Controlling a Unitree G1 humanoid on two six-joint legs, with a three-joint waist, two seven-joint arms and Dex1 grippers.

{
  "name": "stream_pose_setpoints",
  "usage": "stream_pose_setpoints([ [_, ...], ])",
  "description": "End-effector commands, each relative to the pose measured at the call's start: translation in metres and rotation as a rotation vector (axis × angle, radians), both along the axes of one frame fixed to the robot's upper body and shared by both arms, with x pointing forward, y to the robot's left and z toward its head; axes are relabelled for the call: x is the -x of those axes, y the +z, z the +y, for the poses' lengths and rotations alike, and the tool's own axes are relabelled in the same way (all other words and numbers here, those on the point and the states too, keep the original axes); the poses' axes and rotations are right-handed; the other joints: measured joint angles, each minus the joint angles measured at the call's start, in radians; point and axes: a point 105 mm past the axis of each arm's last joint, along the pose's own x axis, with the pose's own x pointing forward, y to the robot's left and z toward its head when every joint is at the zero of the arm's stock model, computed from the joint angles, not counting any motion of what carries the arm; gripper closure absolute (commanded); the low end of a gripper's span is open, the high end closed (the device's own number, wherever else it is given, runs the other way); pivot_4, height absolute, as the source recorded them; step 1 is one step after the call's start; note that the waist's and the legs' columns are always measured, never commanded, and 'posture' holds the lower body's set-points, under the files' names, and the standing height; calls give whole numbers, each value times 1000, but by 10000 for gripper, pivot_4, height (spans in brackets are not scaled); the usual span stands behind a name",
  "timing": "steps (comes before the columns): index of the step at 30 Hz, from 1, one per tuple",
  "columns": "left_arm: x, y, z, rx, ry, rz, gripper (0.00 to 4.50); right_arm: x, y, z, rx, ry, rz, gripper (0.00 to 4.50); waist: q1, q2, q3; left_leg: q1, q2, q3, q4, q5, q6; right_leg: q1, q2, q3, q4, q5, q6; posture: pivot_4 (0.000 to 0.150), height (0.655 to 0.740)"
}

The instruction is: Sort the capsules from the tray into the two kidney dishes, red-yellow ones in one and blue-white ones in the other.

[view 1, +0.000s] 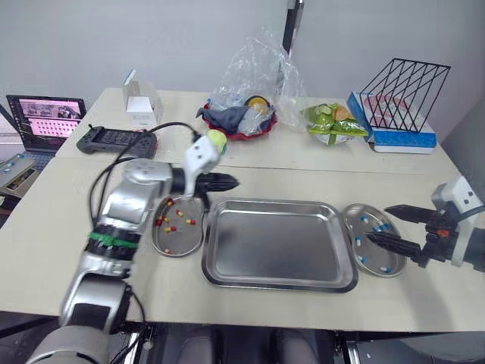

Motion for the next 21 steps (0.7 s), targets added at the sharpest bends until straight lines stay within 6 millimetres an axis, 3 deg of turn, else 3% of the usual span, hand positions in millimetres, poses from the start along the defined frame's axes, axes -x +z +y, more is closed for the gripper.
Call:
stream_pose_setpoints([
  [1,12,9,29,-25,31,-37,44781,-6,8,-2,19,23,-30,0,2,0,0,0,0,0,0,0,0,0,0,0,0,0,0,1500,7204],
  [4,19,-2,48,-70,91,-12,44781,-13,9,-3,24,32,-32,0,5,0,0,0,0,0,0,0,0,0,0,-1,0,0,0,1500,7204],
  [9,30,-13,54,-89,116,22,44781,-19,9,-3,26,39,-36,0,8,0,0,0,0,0,0,0,0,0,-1,-1,0,0,0,1500,7204],
  [12,30,-15,62,-76,172,36,33862,-23,9,-4,29,42,-40,0,3,0,0,0,0,1,0,0,0,0,0,-1,1,0,0,1500,7204],
  [15,34,-2,69,-21,170,15,24349,-23,16,-5,-9,64,-77,0,1,0,0,0,0,1,0,0,0,-1,1,-1,1,0,0,1500,7204],
  [21,35,26,121,142,338,-32,3999,-23,26,-41,-46,-18,-164,0,1,0,0,1,1,2,0,0,0,0,0,-1,1,0,0,1500,7204],
])
